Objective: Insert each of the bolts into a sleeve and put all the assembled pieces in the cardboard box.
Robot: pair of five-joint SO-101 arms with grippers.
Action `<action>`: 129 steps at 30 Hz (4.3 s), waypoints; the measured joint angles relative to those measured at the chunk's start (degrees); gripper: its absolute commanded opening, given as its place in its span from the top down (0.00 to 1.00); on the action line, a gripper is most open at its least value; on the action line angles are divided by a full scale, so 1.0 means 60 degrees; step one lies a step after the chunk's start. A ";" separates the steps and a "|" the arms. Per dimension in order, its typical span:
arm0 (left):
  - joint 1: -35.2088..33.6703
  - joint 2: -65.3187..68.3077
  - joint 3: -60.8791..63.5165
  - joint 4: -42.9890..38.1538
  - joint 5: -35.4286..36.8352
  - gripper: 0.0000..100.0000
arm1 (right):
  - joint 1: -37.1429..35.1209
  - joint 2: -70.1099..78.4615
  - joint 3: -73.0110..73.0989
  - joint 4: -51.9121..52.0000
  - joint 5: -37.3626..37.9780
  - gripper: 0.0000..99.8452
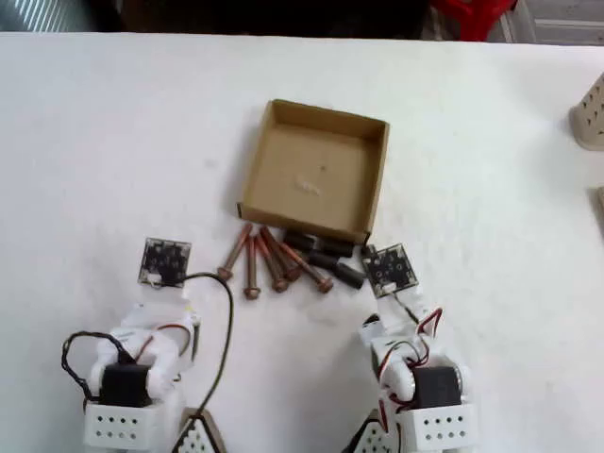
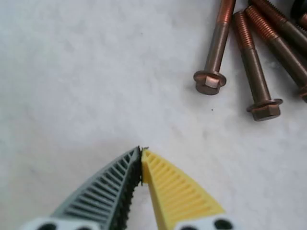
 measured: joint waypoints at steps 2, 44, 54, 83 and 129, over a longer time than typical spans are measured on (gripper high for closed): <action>0.0000 0.0000 0.0000 0.0000 0.0000 0.98 | 0.0000 0.0000 0.0000 0.0000 0.0000 0.98; 0.0000 0.0000 0.0000 0.0000 0.0000 0.98 | 0.0000 0.0000 0.0000 0.0000 0.0000 0.98; 0.0000 0.0000 0.0000 0.0000 0.0000 0.98 | 0.0000 0.0000 0.0000 0.0000 0.0000 0.98; -0.2637 0.0000 -0.0088 -0.1465 0.0000 0.98 | 0.0938 0.0000 0.0000 -0.2374 -0.0015 0.98; -0.2637 0.0000 -0.0059 -0.1363 0.0000 0.98 | -0.0484 1.2015 -0.7194 -0.3223 0.0220 0.94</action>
